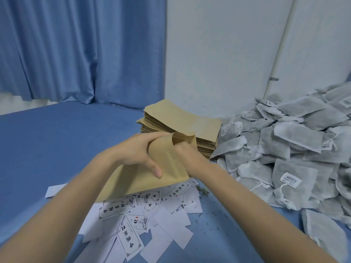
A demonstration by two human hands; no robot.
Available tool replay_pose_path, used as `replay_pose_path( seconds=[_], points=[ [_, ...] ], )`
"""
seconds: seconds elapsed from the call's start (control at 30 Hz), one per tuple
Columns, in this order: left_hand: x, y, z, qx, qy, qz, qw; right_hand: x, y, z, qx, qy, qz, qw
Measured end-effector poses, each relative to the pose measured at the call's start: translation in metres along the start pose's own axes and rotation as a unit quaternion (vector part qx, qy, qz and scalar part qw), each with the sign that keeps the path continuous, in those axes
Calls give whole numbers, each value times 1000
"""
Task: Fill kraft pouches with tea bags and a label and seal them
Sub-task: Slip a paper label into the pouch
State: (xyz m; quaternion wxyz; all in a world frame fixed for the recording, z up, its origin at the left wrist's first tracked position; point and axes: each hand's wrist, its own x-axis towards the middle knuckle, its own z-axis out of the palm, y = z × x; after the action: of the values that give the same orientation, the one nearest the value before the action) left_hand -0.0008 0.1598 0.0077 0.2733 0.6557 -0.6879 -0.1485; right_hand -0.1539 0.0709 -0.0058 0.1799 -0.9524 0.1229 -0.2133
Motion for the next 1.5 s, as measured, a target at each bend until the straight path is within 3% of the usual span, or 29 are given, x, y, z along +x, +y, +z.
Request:
replay_pose_path(
  seconds=[0.1,0.3,0.4,0.5,0.67,0.77,0.87,0.97,1.17,1.27,1.5],
  points=[
    [-1,13,-5,-46,1,24,999,7,3,-9,-58,-46,76,994],
    [-13,37,-12,-93,35,86,991,-1,-8,-47,169,12,131,977],
    [-10,51,0,-15,77,125,989,-6,-14,-59,245,45,114,962],
    [1,61,12,4,174,158,972,-7,-20,-72,150,72,115,979],
    [2,68,15,-43,201,150,967,-19,-19,-107,-75,-38,110,990],
    [1,74,11,-74,200,151,965,-25,-15,-122,-66,23,58,996],
    [1,85,5,-127,177,153,964,-28,-23,-130,-29,-11,39,999],
    [1,94,6,-161,152,152,963,-24,-27,-132,-114,-69,78,988],
    [3,96,4,-222,172,137,950,-23,-34,-135,-258,-27,23,965],
    [5,95,3,-238,175,135,946,-28,-37,-151,-201,-72,37,976],
    [11,86,-8,-319,223,104,915,-69,-29,-199,-19,68,71,995]
  ],
)
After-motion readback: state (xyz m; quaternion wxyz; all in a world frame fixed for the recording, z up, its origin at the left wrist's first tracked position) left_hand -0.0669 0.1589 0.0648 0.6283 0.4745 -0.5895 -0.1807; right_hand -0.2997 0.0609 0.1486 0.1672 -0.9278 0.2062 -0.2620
